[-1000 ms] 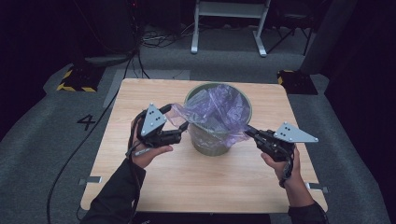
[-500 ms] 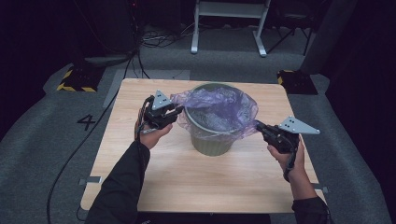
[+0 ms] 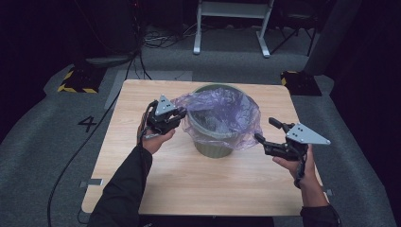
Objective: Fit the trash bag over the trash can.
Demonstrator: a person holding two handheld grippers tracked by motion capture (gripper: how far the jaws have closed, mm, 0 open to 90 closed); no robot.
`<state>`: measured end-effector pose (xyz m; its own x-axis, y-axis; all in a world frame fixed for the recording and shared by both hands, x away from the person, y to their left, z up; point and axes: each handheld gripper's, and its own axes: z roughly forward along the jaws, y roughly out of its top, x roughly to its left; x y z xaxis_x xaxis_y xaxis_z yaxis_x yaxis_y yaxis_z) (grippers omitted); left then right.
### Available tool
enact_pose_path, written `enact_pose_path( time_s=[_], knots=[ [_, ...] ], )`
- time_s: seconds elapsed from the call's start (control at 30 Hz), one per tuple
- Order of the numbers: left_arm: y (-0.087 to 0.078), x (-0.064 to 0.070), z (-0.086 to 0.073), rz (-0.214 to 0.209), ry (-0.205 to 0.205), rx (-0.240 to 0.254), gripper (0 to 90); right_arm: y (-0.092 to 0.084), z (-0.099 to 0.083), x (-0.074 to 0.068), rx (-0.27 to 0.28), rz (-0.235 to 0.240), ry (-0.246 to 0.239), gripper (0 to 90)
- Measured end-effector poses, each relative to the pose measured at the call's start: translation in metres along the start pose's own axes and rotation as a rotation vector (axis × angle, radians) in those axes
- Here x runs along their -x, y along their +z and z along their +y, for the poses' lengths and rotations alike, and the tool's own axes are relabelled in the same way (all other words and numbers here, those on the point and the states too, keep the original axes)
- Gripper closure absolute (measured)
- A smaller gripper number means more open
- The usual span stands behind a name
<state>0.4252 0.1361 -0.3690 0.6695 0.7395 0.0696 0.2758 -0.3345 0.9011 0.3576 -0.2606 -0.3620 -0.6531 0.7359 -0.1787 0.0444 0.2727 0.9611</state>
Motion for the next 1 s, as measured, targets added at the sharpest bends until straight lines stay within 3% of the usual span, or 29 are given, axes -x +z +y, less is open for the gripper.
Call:
enact_pose_path(
  time_s=[0.07,0.3,0.37,0.53,0.6,0.67,0.77,0.83,0.87,0.9,1.0],
  knots=[
    [-0.001,0.003,0.000,0.001,0.008,-0.002,79.4,-0.010,0.010,-0.007,0.020,0.002,-0.040,24.1],
    [0.000,0.007,-0.001,-0.003,0.022,-0.008,81.5,-0.021,0.029,-0.028,0.043,0.017,-0.112,23.9],
    [0.002,0.008,-0.002,-0.003,0.026,-0.015,81.5,-0.022,0.036,-0.040,0.063,0.038,-0.147,23.3],
    [0.004,0.010,-0.003,-0.005,0.032,-0.026,81.8,-0.016,0.042,-0.047,0.072,0.018,-0.191,24.5],
    [0.006,0.010,-0.003,-0.010,0.037,-0.034,83.0,-0.009,0.044,-0.045,0.060,0.003,-0.193,29.6],
    [0.008,0.010,-0.003,-0.014,0.045,-0.043,84.8,0.000,0.046,-0.040,0.041,-0.043,-0.206,42.1],
    [0.009,0.010,-0.002,-0.021,0.060,-0.060,87.7,0.012,0.049,-0.028,0.006,-0.027,-0.202,62.0],
    [0.010,0.009,-0.002,-0.026,0.067,-0.069,88.2,0.020,0.052,-0.022,-0.031,-0.052,-0.217,71.5],
    [0.010,0.009,-0.002,-0.028,0.068,-0.072,88.4,0.023,0.053,-0.017,-0.039,-0.046,-0.198,76.2],
    [0.009,0.009,-0.003,-0.029,0.067,-0.074,88.3,0.026,0.053,-0.013,-0.047,-0.041,-0.181,77.8],
    [0.008,0.010,-0.004,-0.037,0.068,-0.072,88.1,0.033,0.050,-0.002,-0.069,-0.086,-0.167,78.5]
  ],
)
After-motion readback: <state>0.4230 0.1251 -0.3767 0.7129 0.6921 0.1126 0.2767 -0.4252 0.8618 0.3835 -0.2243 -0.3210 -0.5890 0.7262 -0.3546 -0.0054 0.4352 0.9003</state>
